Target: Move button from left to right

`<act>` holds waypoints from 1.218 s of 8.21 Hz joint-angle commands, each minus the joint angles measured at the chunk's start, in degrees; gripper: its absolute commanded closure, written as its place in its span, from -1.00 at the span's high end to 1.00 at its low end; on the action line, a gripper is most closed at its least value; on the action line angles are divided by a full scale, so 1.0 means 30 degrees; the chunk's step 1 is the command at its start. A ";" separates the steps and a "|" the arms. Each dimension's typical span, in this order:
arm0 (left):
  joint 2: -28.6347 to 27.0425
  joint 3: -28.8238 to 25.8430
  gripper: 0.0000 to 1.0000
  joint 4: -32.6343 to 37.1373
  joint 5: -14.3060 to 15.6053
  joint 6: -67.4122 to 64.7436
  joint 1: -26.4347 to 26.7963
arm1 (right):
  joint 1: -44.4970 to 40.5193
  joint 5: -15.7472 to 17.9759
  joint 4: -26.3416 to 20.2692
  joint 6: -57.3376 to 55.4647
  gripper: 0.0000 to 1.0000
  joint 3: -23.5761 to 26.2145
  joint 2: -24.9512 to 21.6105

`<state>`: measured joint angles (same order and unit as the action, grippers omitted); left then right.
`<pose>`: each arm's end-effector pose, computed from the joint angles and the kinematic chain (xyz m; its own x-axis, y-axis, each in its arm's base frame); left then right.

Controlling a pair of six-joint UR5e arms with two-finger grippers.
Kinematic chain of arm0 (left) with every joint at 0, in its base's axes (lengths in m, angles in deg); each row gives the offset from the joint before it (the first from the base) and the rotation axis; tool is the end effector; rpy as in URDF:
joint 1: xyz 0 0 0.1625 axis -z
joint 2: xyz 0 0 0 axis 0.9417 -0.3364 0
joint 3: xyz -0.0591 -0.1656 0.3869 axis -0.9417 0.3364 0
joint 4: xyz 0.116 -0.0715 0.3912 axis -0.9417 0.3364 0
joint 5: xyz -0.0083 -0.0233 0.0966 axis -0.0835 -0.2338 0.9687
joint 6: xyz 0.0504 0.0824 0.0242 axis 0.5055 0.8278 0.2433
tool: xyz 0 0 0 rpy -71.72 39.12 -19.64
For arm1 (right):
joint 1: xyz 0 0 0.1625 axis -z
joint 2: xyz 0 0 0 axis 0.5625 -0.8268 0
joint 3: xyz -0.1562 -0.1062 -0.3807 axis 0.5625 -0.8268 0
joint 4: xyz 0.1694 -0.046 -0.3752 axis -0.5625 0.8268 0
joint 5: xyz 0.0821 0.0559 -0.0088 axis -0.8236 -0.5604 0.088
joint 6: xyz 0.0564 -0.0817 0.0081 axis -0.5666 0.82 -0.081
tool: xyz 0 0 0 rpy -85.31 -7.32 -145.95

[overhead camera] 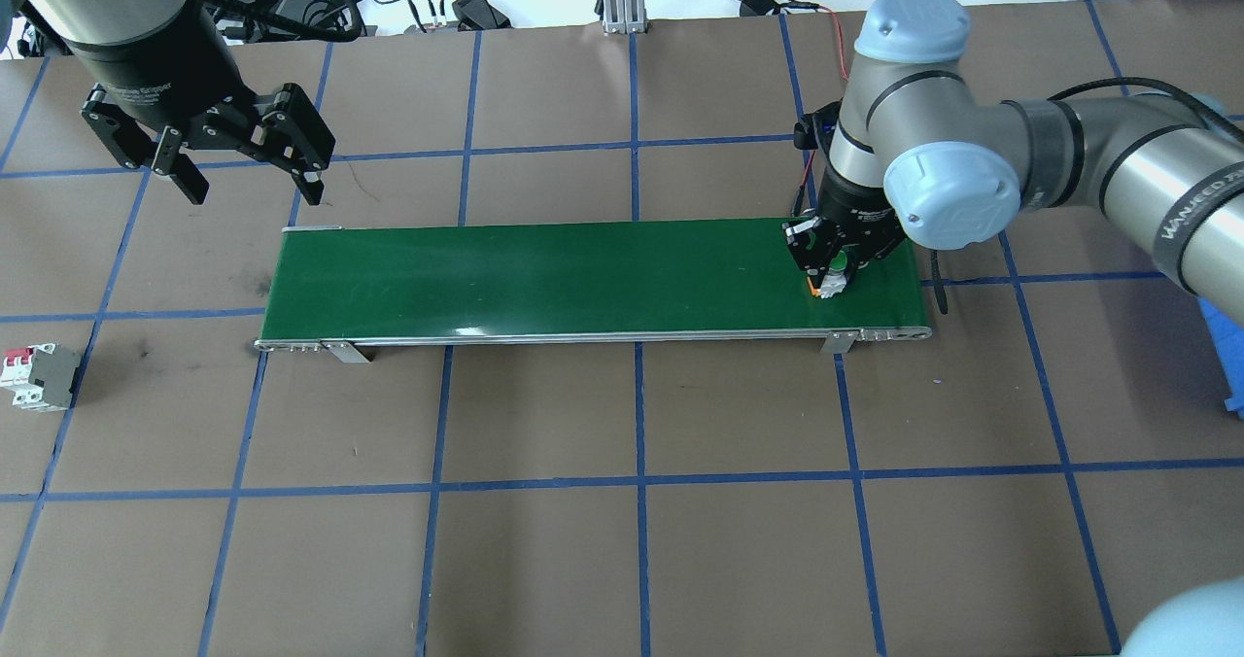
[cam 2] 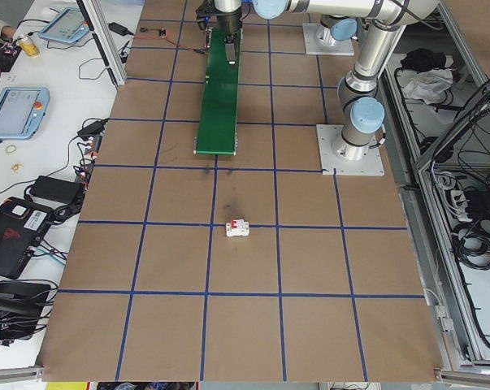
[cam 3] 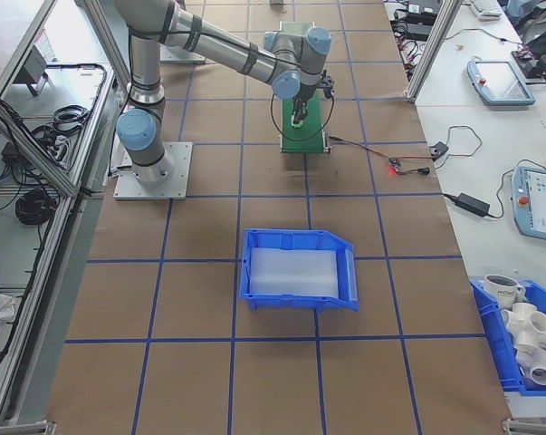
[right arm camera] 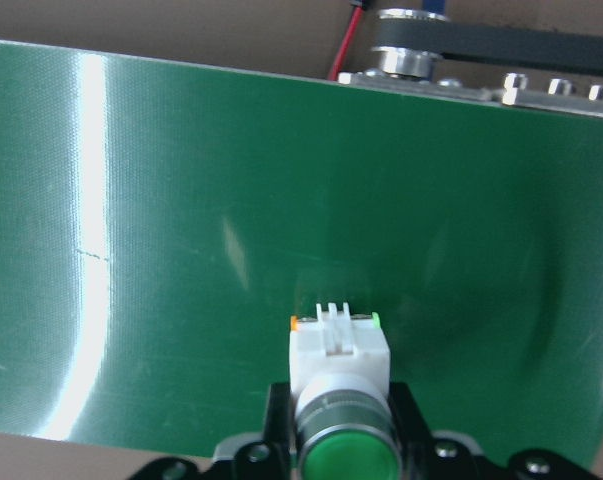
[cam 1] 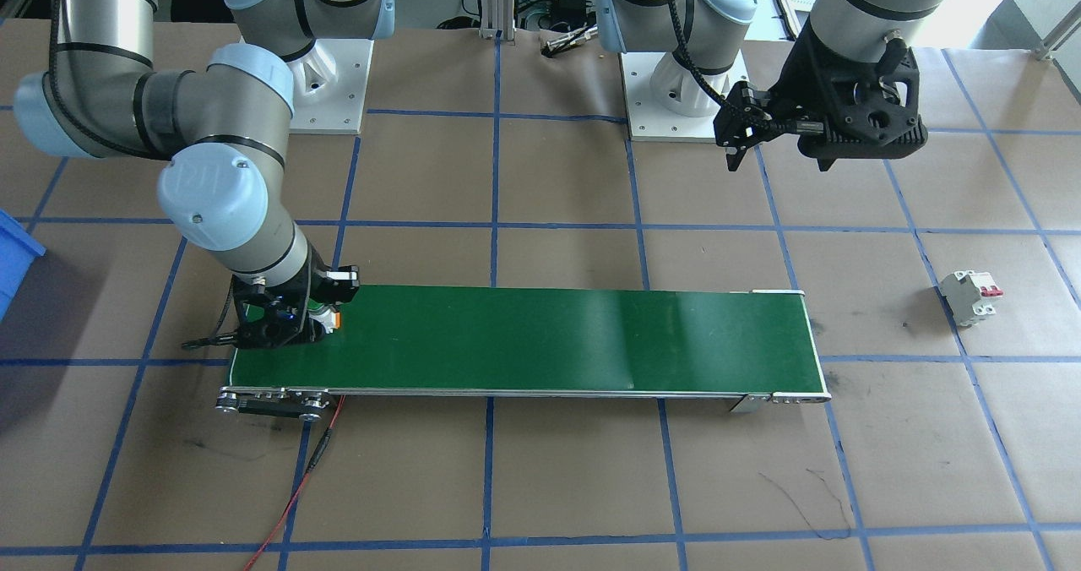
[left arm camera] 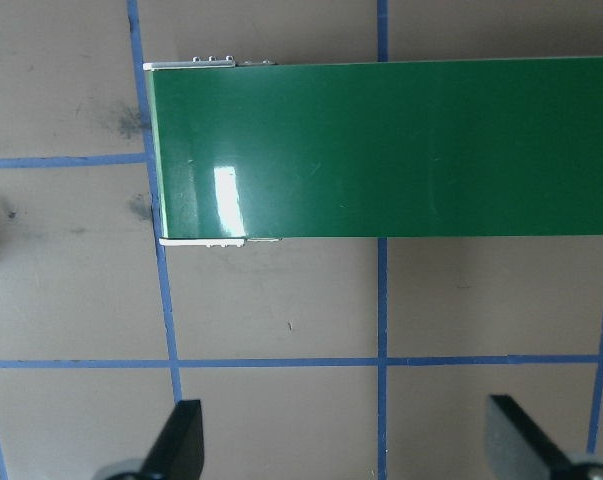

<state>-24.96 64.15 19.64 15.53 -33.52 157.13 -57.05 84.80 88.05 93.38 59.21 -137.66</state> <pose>-0.0988 -0.4927 0.5152 -0.9976 0.0220 -0.0662 0.0165 0.9966 0.0813 0.1463 -0.5424 0.2710 -0.9927 -0.1183 -0.0238 -0.1205 0.9820 0.1452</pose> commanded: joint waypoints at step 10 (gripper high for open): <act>0.0089 0.0008 1.00 -0.0001 0.0000 0.0021 -0.0014 | 1.6440 0.1473 0.1458 3.6345 -1.00 -0.2974 -0.1692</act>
<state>-24.73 64.17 19.64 15.53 -33.50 157.11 -14.73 91.07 85.88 184.27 50.55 -144.93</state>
